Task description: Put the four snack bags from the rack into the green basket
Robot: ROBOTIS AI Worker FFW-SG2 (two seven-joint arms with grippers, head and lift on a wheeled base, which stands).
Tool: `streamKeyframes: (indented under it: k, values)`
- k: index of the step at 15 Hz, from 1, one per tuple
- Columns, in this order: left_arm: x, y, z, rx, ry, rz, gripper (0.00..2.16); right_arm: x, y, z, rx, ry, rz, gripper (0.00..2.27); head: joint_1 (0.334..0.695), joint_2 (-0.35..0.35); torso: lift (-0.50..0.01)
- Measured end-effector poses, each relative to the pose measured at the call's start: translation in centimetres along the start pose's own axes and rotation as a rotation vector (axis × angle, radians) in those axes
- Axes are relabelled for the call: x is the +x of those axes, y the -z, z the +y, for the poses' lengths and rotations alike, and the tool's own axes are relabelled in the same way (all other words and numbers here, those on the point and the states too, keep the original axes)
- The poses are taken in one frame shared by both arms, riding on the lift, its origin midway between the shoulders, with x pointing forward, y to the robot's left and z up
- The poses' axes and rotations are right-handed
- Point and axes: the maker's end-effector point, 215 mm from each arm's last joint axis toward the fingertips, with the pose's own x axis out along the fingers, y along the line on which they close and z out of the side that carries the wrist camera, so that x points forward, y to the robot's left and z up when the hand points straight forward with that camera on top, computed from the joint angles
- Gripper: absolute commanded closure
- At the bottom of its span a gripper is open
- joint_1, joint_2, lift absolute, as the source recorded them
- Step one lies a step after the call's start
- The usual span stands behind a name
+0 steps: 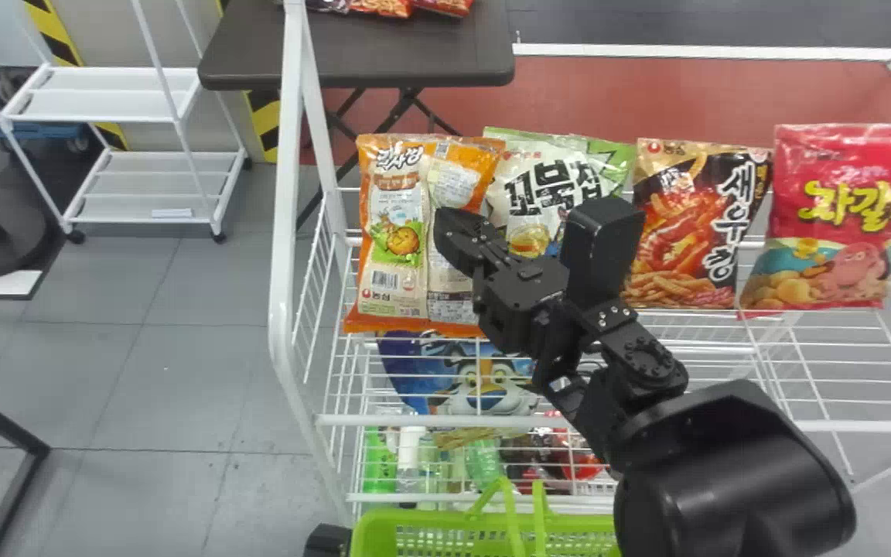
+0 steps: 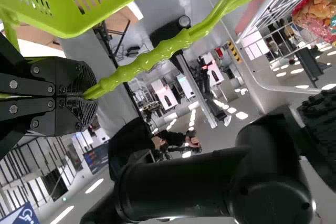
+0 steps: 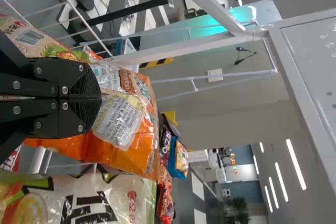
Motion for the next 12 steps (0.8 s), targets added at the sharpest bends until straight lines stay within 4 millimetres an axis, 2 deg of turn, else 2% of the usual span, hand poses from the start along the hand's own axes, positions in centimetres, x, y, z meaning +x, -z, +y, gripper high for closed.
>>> streamKeyframes:
  k: [2,4,6,7,9,11,12]
  values:
    - [-0.5,-0.1,0.1,0.008,-0.008,-0.011,2.13,-3.7,-0.9,0.7,0.0,-0.016,-0.013,1.86,0.695,-0.074,-0.006]
    - [-1.3,-0.6,0.5,0.012,-0.025,-0.029,2.13,-8.8,-2.6,1.2,-0.025,-0.014,-0.035,1.86,0.695,-0.107,-0.006]
    - [-1.8,-0.9,0.8,0.014,-0.04,-0.039,2.13,-13.0,-3.8,1.2,-0.063,0.0,-0.033,1.86,0.695,-0.155,-0.006]
    - [-2.0,-1.1,0.8,0.012,-0.041,-0.046,2.13,-15.2,-4.2,0.6,-0.077,0.016,-0.026,1.86,0.695,-0.217,-0.006]
    - [-2.8,-1.6,0.5,0.002,-0.035,-0.083,2.13,-19.0,-4.3,-2.0,-0.084,0.055,0.026,1.86,0.695,-0.295,-0.006]
    - [-3.6,-1.9,0.3,-0.004,-0.041,-0.122,2.13,-22.0,-3.3,-4.3,-0.086,0.049,0.116,1.86,0.695,-0.35,-0.006]
    - [-3.6,-2.0,0.2,-0.005,-0.041,-0.132,2.13,-23.8,-2.3,-5.0,-0.067,0.018,0.175,1.86,0.695,-0.35,-0.006]
